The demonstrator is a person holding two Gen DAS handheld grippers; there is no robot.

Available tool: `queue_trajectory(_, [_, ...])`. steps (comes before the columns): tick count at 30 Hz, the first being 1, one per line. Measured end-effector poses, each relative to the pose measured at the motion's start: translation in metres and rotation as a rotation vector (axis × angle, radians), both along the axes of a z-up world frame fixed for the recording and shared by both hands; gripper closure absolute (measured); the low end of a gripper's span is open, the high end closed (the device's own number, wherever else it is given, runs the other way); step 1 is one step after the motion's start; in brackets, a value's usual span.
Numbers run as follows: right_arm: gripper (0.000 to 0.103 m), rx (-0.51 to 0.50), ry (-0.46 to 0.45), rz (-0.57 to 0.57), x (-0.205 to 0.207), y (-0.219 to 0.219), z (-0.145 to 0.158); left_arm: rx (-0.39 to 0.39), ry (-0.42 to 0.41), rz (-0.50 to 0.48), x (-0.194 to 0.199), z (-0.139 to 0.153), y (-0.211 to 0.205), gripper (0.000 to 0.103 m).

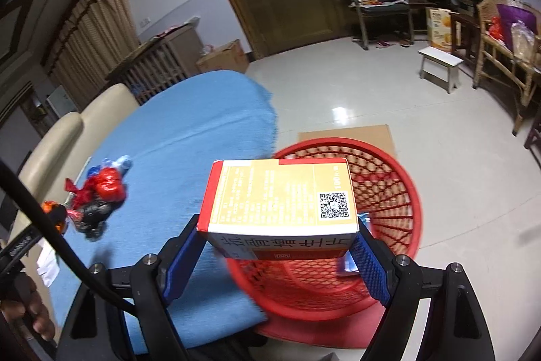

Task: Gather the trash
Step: 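Carry the carton and orange bag over the red basket and release both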

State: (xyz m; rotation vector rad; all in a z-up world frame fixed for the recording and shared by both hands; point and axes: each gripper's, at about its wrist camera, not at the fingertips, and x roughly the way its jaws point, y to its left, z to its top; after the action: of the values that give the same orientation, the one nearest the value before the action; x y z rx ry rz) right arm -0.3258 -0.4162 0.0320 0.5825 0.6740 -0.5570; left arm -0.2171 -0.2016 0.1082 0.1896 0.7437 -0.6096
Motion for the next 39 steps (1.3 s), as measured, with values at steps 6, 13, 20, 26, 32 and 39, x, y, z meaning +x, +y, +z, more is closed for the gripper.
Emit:
queue_trajectory(6, [0.016, 0.004, 0.082, -0.031, -0.001, -0.022, -0.019, -0.003, -0.004, -0.159, -0.03, 0.004, -0.051, 0.033])
queue_trajectory(13, [0.0, 0.051, 0.111, -0.092, -0.015, -0.047, -0.037, 0.003, 0.004, -0.257, -0.046, 0.005, -0.094, 0.033])
queue_trajectory(20, [0.0, 0.061, 0.043, -0.179, -0.039, -0.067, -0.027, 0.025, 0.018, -0.355, -0.064, -0.001, -0.132, 0.033])
queue_trajectory(26, [0.0, 0.072, 0.004, -0.231, -0.054, -0.081, -0.023, 0.054, 0.03, -0.466, -0.088, -0.009, -0.166, 0.033])
queue_trajectory(32, [0.0, 0.072, -0.023, -0.286, -0.071, -0.095, -0.018, 0.067, 0.074, -0.522, -0.099, -0.018, -0.19, 0.032])
queue_trajectory(39, [0.0, 0.069, -0.058, -0.348, -0.091, -0.106, -0.008, 0.086, 0.169, -0.562, -0.093, -0.031, -0.212, 0.019])
